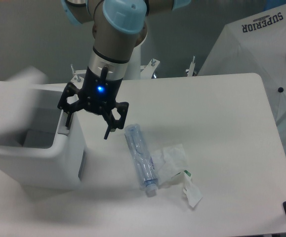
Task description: Open the trash can
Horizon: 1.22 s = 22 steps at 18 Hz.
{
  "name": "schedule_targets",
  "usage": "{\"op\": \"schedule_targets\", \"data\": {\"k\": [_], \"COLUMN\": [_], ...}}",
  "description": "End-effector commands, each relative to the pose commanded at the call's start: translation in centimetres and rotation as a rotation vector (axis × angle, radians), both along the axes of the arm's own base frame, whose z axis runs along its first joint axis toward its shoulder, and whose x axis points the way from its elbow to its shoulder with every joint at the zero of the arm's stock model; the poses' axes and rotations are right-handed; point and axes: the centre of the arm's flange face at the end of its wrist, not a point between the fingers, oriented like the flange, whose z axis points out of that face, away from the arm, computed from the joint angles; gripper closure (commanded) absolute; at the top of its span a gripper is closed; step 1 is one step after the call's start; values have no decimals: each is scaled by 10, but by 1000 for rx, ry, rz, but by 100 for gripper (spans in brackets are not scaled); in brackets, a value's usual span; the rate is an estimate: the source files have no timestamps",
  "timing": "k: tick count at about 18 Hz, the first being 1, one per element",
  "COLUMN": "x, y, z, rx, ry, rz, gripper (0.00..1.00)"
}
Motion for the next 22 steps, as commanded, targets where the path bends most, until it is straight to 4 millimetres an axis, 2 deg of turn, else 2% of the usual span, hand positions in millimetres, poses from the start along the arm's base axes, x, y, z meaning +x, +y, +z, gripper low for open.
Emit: {"op": "schedule_targets", "data": {"k": [6, 10, 15, 18, 20, 22], "x": [0, -15, -46, -66, -86, -120], "y": [-1, -12, -30, -36, -49, -70], "z": [12, 30, 44, 43, 31, 9], "rx": [18, 46, 64, 64, 52, 30], "ry": [12, 32, 70, 96, 105, 123], "rz": [0, 32, 74, 74, 78, 64], "gripper": [0, 0, 0, 0, 0, 0]}}
